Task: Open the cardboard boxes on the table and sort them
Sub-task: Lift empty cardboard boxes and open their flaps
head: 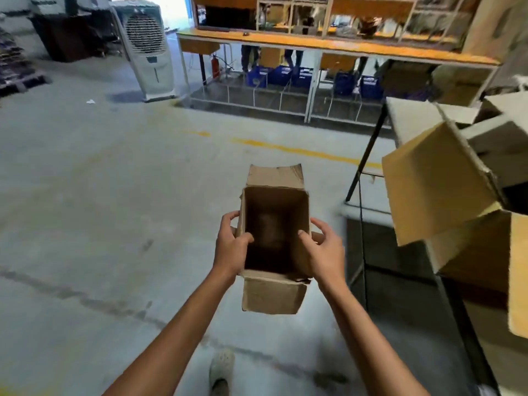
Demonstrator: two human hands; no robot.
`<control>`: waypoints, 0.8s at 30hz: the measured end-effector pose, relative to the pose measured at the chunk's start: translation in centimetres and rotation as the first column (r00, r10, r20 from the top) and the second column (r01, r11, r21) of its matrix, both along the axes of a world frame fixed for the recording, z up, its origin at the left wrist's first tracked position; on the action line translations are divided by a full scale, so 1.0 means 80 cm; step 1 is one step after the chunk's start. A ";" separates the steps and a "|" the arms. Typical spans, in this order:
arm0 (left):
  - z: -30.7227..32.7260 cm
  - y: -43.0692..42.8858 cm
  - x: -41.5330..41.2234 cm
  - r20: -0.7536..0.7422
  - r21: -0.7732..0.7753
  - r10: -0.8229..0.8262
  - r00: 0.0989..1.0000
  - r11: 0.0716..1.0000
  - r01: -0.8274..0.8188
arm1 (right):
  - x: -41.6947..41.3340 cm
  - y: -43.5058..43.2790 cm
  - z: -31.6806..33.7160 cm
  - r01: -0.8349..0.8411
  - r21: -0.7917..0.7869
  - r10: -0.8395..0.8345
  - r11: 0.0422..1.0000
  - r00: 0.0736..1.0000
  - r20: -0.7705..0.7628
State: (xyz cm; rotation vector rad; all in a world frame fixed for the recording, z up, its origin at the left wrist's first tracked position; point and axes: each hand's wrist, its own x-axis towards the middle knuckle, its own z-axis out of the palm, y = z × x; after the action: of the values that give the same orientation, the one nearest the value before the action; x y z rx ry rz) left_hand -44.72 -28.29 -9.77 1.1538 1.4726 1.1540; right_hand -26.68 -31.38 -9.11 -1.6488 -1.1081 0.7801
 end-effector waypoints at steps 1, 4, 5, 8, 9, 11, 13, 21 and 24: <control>0.004 0.027 0.005 0.015 0.013 -0.038 0.999 0.999 0.038 | 0.002 0.018 0.006 0.035 0.017 -0.036 0.999 0.999 0.013; 0.023 0.107 0.016 0.039 0.082 -0.154 0.987 0.985 0.150 | 0.009 0.069 0.031 0.146 0.080 -0.149 0.986 0.988 0.043; 0.031 0.134 0.021 0.039 0.109 -0.191 0.981 0.976 0.186 | 0.012 0.086 0.040 0.175 0.100 -0.181 0.979 0.982 0.048; 0.059 0.202 0.037 0.042 0.190 -0.279 0.959 0.945 0.266 | 0.020 0.130 0.070 0.251 0.166 -0.264 0.954 0.963 0.061; 0.072 0.221 0.045 0.039 0.228 -0.313 0.949 0.927 0.296 | 0.024 0.143 0.080 0.277 0.204 -0.296 0.939 0.952 0.072; 0.096 0.257 0.063 0.050 0.295 -0.385 0.922 0.887 0.355 | 0.032 0.166 0.103 0.322 0.280 -0.356 0.904 0.931 0.080; 0.122 0.290 0.086 0.069 0.347 -0.450 0.890 0.847 0.402 | 0.045 0.184 0.126 0.353 0.342 -0.404 0.871 0.911 0.087; 0.232 0.390 0.217 0.023 0.583 -0.682 0.731 0.603 0.545 | 0.158 0.241 0.227 0.433 0.530 -0.579 0.729 0.804 0.139; 0.275 0.417 0.285 -0.002 0.651 -0.731 0.682 0.517 0.556 | 0.212 0.250 0.266 0.435 0.622 -0.639 0.652 0.757 0.140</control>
State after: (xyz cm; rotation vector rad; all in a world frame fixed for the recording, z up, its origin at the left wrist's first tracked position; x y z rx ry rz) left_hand -21.93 5.05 12.25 1.7081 0.3063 1.1774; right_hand -9.72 -11.37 12.18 -1.4971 -0.8647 -0.2523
